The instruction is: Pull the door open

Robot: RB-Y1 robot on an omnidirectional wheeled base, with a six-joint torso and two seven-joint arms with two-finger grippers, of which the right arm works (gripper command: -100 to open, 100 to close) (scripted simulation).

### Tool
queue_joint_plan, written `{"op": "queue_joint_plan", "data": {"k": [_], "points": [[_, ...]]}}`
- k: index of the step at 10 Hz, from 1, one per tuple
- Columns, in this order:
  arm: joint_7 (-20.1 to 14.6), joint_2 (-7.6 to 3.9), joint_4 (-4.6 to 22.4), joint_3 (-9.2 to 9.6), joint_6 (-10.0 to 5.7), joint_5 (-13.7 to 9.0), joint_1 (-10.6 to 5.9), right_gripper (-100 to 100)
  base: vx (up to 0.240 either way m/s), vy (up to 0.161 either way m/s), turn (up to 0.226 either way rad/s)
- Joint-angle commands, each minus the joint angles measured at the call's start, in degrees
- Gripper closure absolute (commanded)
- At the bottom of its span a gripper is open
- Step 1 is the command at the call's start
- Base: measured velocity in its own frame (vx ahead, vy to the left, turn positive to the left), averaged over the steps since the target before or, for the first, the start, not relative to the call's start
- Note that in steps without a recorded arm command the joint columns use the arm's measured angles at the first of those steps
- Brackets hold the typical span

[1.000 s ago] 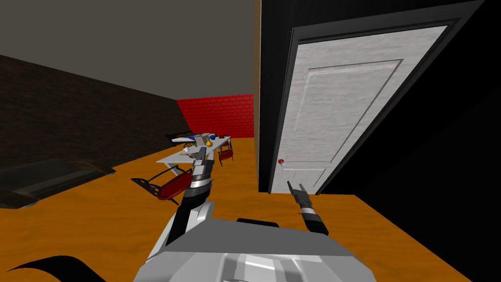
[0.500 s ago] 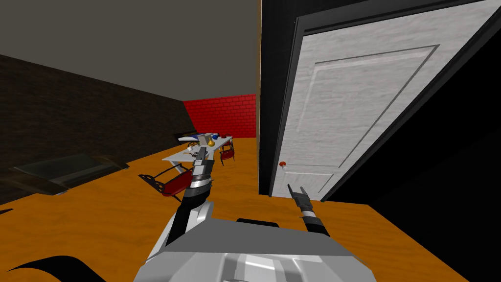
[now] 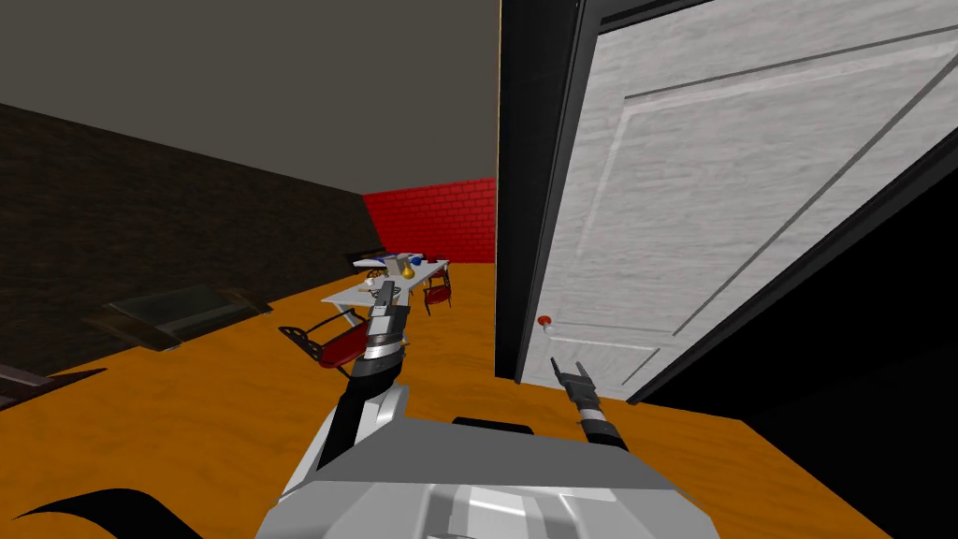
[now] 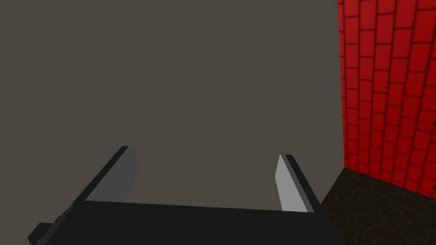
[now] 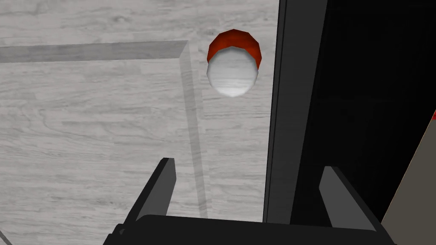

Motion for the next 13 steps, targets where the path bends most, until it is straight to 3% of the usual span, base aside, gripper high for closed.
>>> {"op": "queue_joint_plan", "data": {"k": [1,2,3,6,7,11,13], "points": [[1.66,-0.06,1.64,-0.13,-0.44,0.04,-0.23,-100,0.063,-0.087,0.091],[2.71,-0.12,2.76,-0.23,-0.66,0.06,-0.46,-100,0.061,-0.082,0.107],[1.90,-0.17,2.22,-0.20,-0.58,0.02,-0.43,-100,0.028,-0.037,0.024],[3.18,-0.68,7.16,-4.13,-0.58,-1.90,-4.30,-100,0.078,-0.012,0.255],[3.18,-0.68,7.16,-4.13,-0.58,-1.90,-4.30,-100,0.071,-0.026,0.113],[4.29,-1.18,12.15,-8.15,-0.57,-3.89,-8.26,-100,0.072,-0.025,0.186],[4.45,-1.25,12.90,-8.76,-0.57,-4.18,-8.85,-100,0.052,-0.036,0.083]]}}
